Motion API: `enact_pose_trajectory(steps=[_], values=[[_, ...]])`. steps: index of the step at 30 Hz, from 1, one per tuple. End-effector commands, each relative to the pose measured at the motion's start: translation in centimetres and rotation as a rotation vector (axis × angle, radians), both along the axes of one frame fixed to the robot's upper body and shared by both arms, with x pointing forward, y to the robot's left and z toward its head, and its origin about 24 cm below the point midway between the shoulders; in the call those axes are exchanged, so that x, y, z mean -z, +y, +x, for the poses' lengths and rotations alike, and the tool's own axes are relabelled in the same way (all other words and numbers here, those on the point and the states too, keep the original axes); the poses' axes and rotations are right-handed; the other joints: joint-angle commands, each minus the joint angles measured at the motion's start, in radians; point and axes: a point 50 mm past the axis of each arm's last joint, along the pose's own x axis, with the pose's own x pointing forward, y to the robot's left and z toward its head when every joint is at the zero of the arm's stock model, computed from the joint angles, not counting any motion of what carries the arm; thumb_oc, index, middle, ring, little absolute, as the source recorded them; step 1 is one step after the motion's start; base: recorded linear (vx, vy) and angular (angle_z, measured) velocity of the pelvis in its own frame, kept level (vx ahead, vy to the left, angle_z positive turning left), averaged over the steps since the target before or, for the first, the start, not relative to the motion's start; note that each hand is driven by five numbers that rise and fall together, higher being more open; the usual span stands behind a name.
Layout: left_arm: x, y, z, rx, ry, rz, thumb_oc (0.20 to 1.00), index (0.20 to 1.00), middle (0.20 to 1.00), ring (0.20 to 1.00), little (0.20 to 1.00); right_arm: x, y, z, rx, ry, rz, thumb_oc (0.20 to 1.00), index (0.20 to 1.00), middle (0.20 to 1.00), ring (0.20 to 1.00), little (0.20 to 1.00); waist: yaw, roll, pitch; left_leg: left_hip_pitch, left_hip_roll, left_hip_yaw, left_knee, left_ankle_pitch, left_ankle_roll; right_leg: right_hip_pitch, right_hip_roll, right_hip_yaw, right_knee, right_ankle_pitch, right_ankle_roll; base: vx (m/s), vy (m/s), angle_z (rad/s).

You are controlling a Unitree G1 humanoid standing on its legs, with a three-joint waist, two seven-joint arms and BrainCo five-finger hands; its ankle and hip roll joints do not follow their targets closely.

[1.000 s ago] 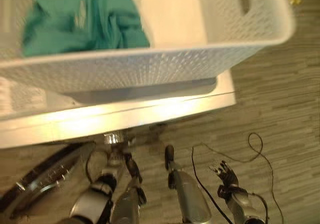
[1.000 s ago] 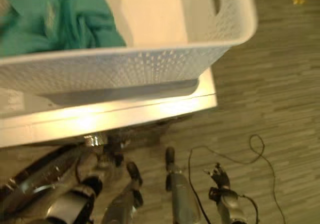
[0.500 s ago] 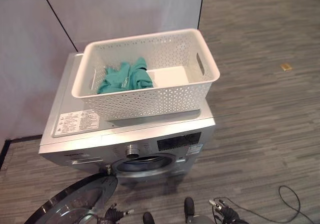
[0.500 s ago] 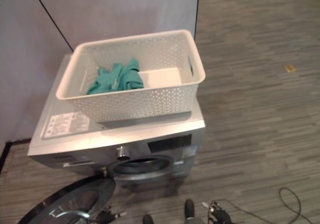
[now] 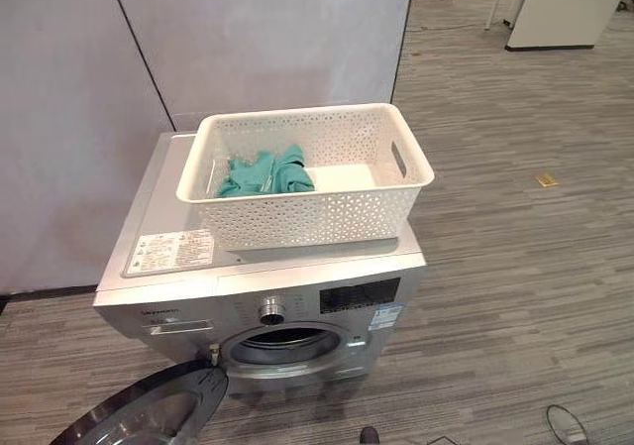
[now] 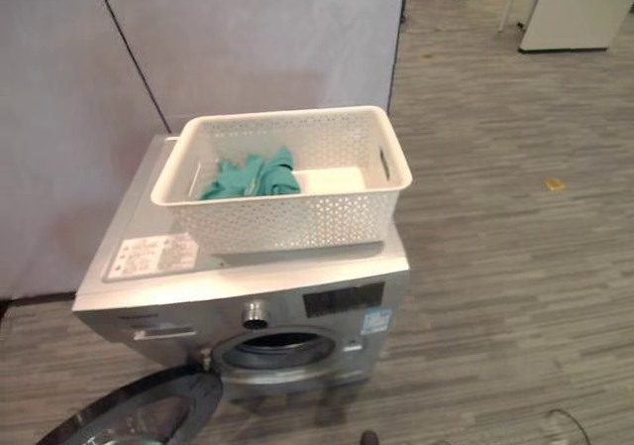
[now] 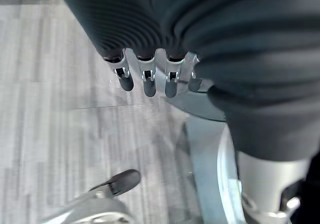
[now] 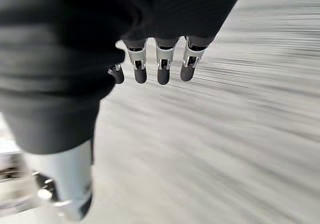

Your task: Grab the laundry basket,head to the washer,open it,put in the laundry and shut it.

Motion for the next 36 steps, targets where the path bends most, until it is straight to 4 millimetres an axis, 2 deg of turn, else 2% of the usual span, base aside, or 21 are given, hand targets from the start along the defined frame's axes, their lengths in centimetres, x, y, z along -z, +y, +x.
enact_pose_trajectory(steps=[1, 3, 5, 7, 8, 9, 11, 14, 15, 16, 18, 20, 21, 22, 23, 24, 25, 26, 29, 31, 36], values=[[-0.3, 1.1, 0.7, -0.003, -0.009, 0.016, 1.0, 1.0, 1.0, 1.0, 1.0, -7.0, -2.8, 5.0, -0.087, -0.117, -0.314, 1.0, 1.0, 1.0, 1.0, 1.0, 0.013, -0.054, 0.019, -0.04, 0.021, -0.044, 0.002, 0.069, -0.05, 0.066, -0.085, -0.037, 0.007, 0.057, 0.097, 0.02, 0.037, 0.07], [-0.4, 1.3, 0.9, 0.014, -0.008, 0.017, 1.0, 1.0, 1.0, 1.0, 1.0, -12.3, -4.8, 6.8, -0.094, -0.14, -0.508, 1.0, 1.0, 1.0, 1.0, 1.0, 0.025, -0.065, 0.02, -0.044, 0.02, -0.052, 0.002, 0.068, -0.05, 0.07, -0.087, -0.046, 0.006, 0.055, 0.099, 0.02, 0.022, 0.07], [-0.4, 1.4, 0.9, 0.038, -0.002, 0.023, 1.0, 1.0, 1.0, 1.0, 1.0, -17.5, -5.3, 8.8, -0.1, -0.229, -0.684, 1.0, 1.0, 1.0, 1.0, 1.0, 0.043, -0.079, 0.018, -0.046, 0.019, -0.06, 0.002, 0.063, -0.049, 0.076, -0.089, -0.055, 0.005, 0.05, 0.105, 0.03, 0.014, 0.19], [-0.4, 1.4, 0.8, 0.054, 0.004, 0.029, 1.0, 1.0, 1.0, 1.0, 1.0, -22.5, -4.4, 10.7, -0.13, -0.326, -0.866, 1.0, 1.0, 1.0, 1.0, 1.0, 0.057, -0.088, 0.015, -0.055, 0.016, -0.07, 0.002, 0.066, -0.046, 0.075, -0.093, -0.065, 0.002, 0.052, 0.106, 0.02, 0.015, 0.22], [-0.4, 1.5, 0.6, 0.058, 0.012, 0.034, 1.0, 1.0, 1.0, 1.0, 1.0, -27.0, -2.0, 12.6, -0.226, -0.425, -1.045, 1.0, 1.0, 1.0, 1.0, 1.0, 0.068, -0.094, 0.013, -0.055, 0.015, -0.072, 0.002, 0.061, -0.046, 0.078, -0.094, -0.067, 0.003, 0.048, 0.107, 0.03, 0.005, 0.07], [-0.5, 1.7, 0.6, 0.07, 0.014, 0.043, 1.0, 1.0, 1.0, 1.0, 1.0, -28.8, -0.8, 13.2, -0.256, -0.455, -1.125, 1.0, 1.0, 1.0, 1.0, 1.0, 0.075, -0.099, 0.013, -0.058, 0.015, -0.077, 0.002, 0.061, -0.045, 0.079, -0.094, -0.07, 0.002, 0.047, 0.107, 0.03, -0.001, 0.06], [-0.5, 1.8, 0.6, 0.105, 0.024, 0.046, 1.0, 1.0, 1.0, 1.0, 1.0, -31.6, -0.3, 13.7, -0.27, -0.474, -1.217, 1.0, 1.0, 1.0, 1.0, 1.0, 0.095, -0.114, 0.01, -0.064, 0.014, -0.087, 0.002, 0.063, -0.046, 0.082, -0.095, -0.081, 0.0, 0.047, 0.107, 0.02, -0.006, 0.15], [-0.5, 2.1, 0.1, 0.148, 0.048, 0.046, 1.0, 1.0, 1.0, 1.0, 1.0, -36.5, 2.6, 15.9, -0.503, -0.452, -1.388, 1.0, 1.0, 1.0, 1.0, 1.0, 0.127, -0.136, 0.011, -0.077, 0.012, -0.101, 0.002, 0.069, -0.05, 0.083, -0.095, -0.095, -0.002, 0.047, 0.108, 0.01, -0.008, 0.16], [-0.5, 2.1, 0.1, 0.145, 0.047, 0.044, 1.0, 1.0, 1.0, 1.0, 1.0, -36.6, 2.7, 16.1, -0.506, -0.455, -1.389, 1.0, 1.0, 1.0, 1.0, 1.0, 0.123, -0.134, 0.01, -0.081, 0.011, -0.102, 0.002, 0.074, -0.049, 0.079, -0.096, -0.096, -0.002, 0.051, 0.107, 0.0, -0.003, 0.21], [-0.6, 2.5, -0.6, 0.164, 0.073, 0.046, 1.0, 1.0, 1.0, 1.0, 1.0, -39.3, 4.0, 17.7, -0.581, -0.363, -1.493, 1.0, 1.0, 1.0, 1.0, 1.0, 0.153, -0.151, 0.01, -0.087, 0.008, -0.111, 0.002, 0.078, -0.051, 0.081, -0.097, -0.107, -0.002, 0.05, 0.108, 0.01, 0.001, 0.25], [-0.7, 3.2, -0.6, 0.181, 0.082, 0.057, 1.0, 1.0, 1.0, 1.0, 1.0, -40.3, 5.0, 19.0, -0.672, -0.19, -1.597, 1.0, 1.0, 1.0, 1.0, 1.0, 0.174, -0.166, 0.012, -0.087, 0.009, -0.115, 0.002, 0.078, -0.054, 0.086, -0.097, -0.113, -0.002, 0.049, 0.108, 0.02, -0.002, 0.21], [-0.9, 3.8, -0.7, 0.191, 0.095, 0.071, 1.0, 1.0, 1.0, 1.0, 1.0, -41.1, 8.0, 21.6, -0.828, 0.019, -1.75, 1.0, 1.0, 1.0, 1.0, 1.0, 0.192, -0.187, 0.011, -0.088, 0.008, -0.117, 0.002, 0.082, -0.058, 0.088, -0.096, -0.117, -0.002, 0.051, 0.107, 0.03, -0.001, 0.16], [-0.8, 3.2, -0.5, 0.215, 0.088, 0.061, 1.0, 1.0, 1.0, 1.0, 1.0, -39.6, 5.1, 22.4, -0.771, 0.173, -1.69, 1.0, 1.0, 1.0, 1.0, 1.0, 0.196, -0.176, 0.011, -0.09, 0.007, -0.126, 0.002, 0.082, -0.058, 0.092, -0.095, -0.126, -0.002, 0.048, 0.107, 0.05, -0.007, 0.06], [-0.7, 3.2, -0.7, 0.234, 0.103, 0.055, 1.0, 1.0, 1.0, 1.0, 1.0, -39.0, 4.7, 23.3, -0.809, 0.314, -1.675, 1.0, 1.0, 1.0, 1.0, 1.0, 0.209, -0.183, 0.009, -0.092, 0.004, -0.133, 0.002, 0.086, -0.059, 0.095, -0.095, -0.134, -0.002, 0.046, 0.107, 0.04, -0.019, 0.02], [-0.8, 3.3, -0.8, 0.244, 0.107, 0.054, 1.0, 1.0, 1.0, 1.0, 1.0, -38.7, 6.9, 25.0, -0.934, 0.42, -1.748, 1.0, 1.0, 1.0, 1.0, 1.0, 0.219, -0.188, 0.008, -0.097, 0.004, -0.141, 0.002, 0.089, -0.062, 0.095, -0.094, -0.139, -0.002, 0.043, 0.106, 0.03, -0.015, 0.08], [-0.8, 3.5, -1.0, 0.209, 0.104, 0.054, 1.0, 1.0, 1.0, 1.0, 1.0, -41.8, 13.1, 25.4, -1.04, 0.232, -1.911, 1.0, 1.0, 1.0, 1.0, 1.0, 0.208, -0.19, 0.003, -0.099, 0.006, -0.138, 0.002, 0.091, -0.063, 0.093, -0.093, -0.136, -0.002, 0.044, 0.105, 0.01, -0.012, 0.21], [-0.7, 3.1, -1.0, 0.206, 0.1, 0.044, 1.0, 1.0, 1.0, 1.0, 1.0, -42.2, 13.4, 25.5, -1.04, 0.235, -1.92, 1.0, 1.0, 1.0, 1.0, 1.0, 0.202, -0.18, 0.001, -0.104, 0.006, -0.14, 0.002, 0.093, -0.063, 0.089, -0.093, -0.138, -0.002, 0.045, 0.105, 0.0, -0.001, 0.33], [-0.7, 3.0, -0.5, 0.19, 0.084, 0.035, 1.0, 1.0, 1.0, 1.0, 1.0, -41.5, 15.8, 25.7, -1.154, 0.192, -1.97, 1.0, 1.0, 1.0, 1.0, 1.0, 0.198, -0.178, 0.007, -0.1, 0.01, -0.137, 0.002, 0.091, -0.063, 0.089, -0.091, -0.133, -0.002, 0.045, 0.104, 0.01, 0.0, 0.16], [-0.4, 2.1, -1.2, 0.196, 0.095, -0.011, 1.0, 1.0, 1.0, 1.0, 1.0, -40.7, 16.7, 26.3, -1.269, 0.248, -1.963, 1.0, 1.0, 1.0, 1.0, 1.0, 0.212, -0.184, 0.006, -0.11, 0.011, -0.147, 0.002, 0.093, -0.063, 0.087, -0.09, -0.142, -0.002, 0.038, 0.103, 0.02, 0.0, 0.08], [-0.4, 2.1, -1.3, 0.189, 0.095, -0.026, 1.0, 1.0, 1.0, 1.0, 1.0, -39.8, 19.5, 26.5, -1.437, 0.263, -1.988, 1.0, 1.0, 1.0, 1.0, 1.0, 0.217, -0.19, 0.009, -0.125, 0.01, -0.156, 0.002, 0.099, -0.062, 0.076, -0.089, -0.144, -0.002, 0.04, 0.102, 0.0, 0.004, 0.12], [-0.3, 1.8, -1.0, 0.185, 0.08, -0.048, 1.0, 1.0, 1.0, 1.0, 1.0, -37.2, 22.4, 26.0, -1.682, 0.192, -1.912, 1.0, 1.0, 1.0, 1.0, 1.0, 0.229, -0.199, 0.021, -0.142, 0.013, -0.165, 0.002, 0.099, -0.062, 0.067, -0.089, -0.149, -0.002, 0.036, 0.101, 0.0, 0.005, -0.04]])
